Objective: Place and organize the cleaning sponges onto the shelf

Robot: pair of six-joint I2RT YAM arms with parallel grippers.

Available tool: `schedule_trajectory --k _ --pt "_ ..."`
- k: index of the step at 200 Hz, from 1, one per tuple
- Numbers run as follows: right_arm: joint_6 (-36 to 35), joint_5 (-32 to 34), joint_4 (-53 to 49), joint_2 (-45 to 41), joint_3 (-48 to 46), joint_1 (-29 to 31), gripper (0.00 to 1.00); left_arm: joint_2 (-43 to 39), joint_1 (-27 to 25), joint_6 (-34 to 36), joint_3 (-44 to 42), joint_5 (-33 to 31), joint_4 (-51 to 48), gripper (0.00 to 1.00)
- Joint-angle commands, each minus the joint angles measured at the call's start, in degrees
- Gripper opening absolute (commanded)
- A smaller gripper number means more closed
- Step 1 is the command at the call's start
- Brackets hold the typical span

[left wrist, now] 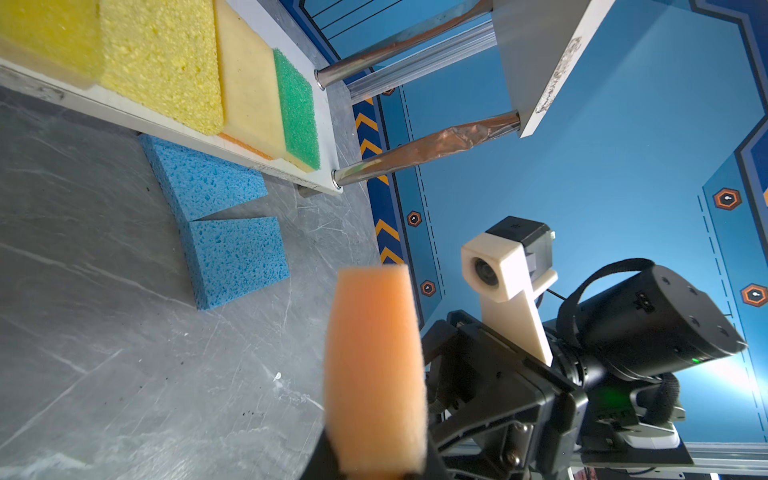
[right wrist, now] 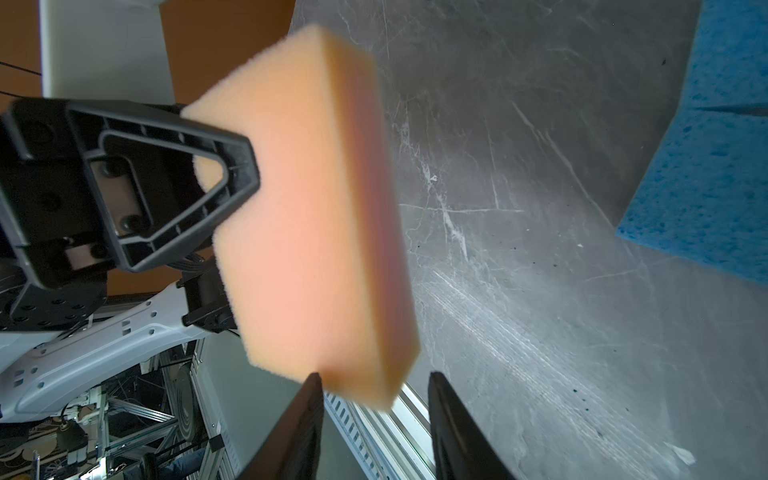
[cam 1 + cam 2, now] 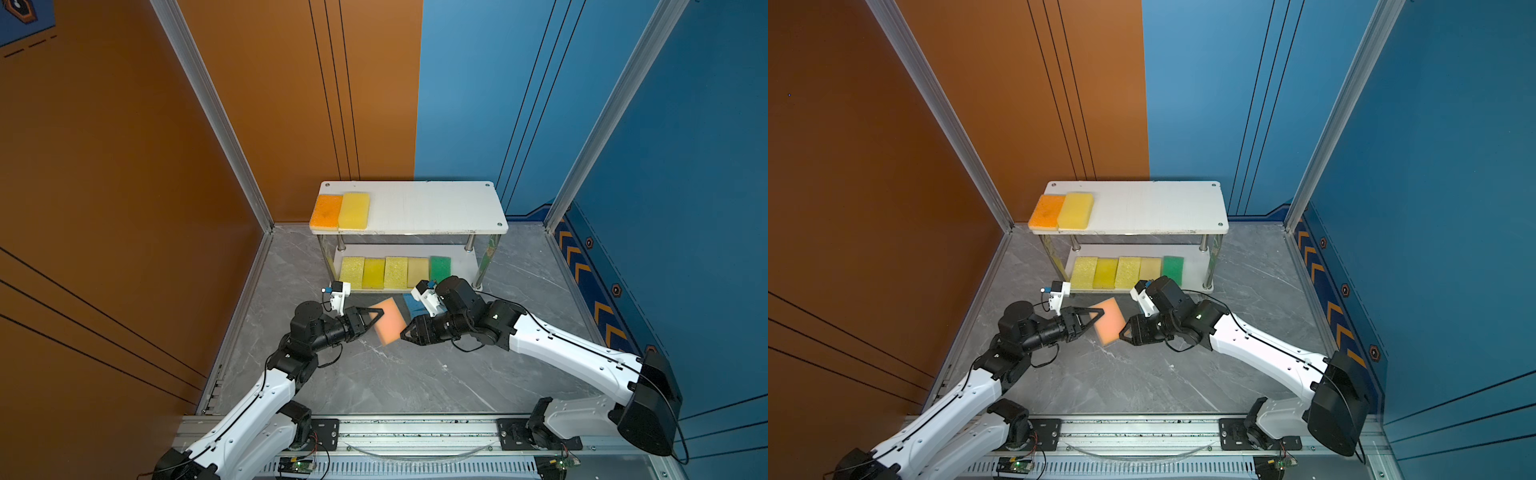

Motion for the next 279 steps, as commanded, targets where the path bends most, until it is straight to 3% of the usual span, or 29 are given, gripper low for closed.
schedule_trajectory --k 1,80,167,200,235,279 --pt "0.77 -0.90 2.12 -1.26 -0.58 0.02 0.41 -0.27 0.40 -0.70 -0.27 0.82 1.76 0.16" --pt "1.34 -1.03 3.88 -1.07 0.27 0.24 0.40 -0.66 0.40 -0.89 -0.40 0.95 1.75 0.16" --pt "1.93 0.26 3.62 -1.51 1.07 0.59 0.10 -0.69 0.58 -1.12 0.01 1.17 1.94 0.17" --pt "1.44 2.38 1.35 -2.77 2.61 1.30 0.06 -1.68 1.89 -1.84 0.50 2.35 1.96 0.27" --pt "1.17 4.88 -1.37 -5.08 4.87 2.37 0.05 -4.78 6.27 -3.85 0.42 5.20 1.55 0.50" --pt "0.67 9.12 -6.02 -7.80 10.63 4.31 0.05 -12.22 14.08 -0.51 3.54 8.20 -10.48 0.58"
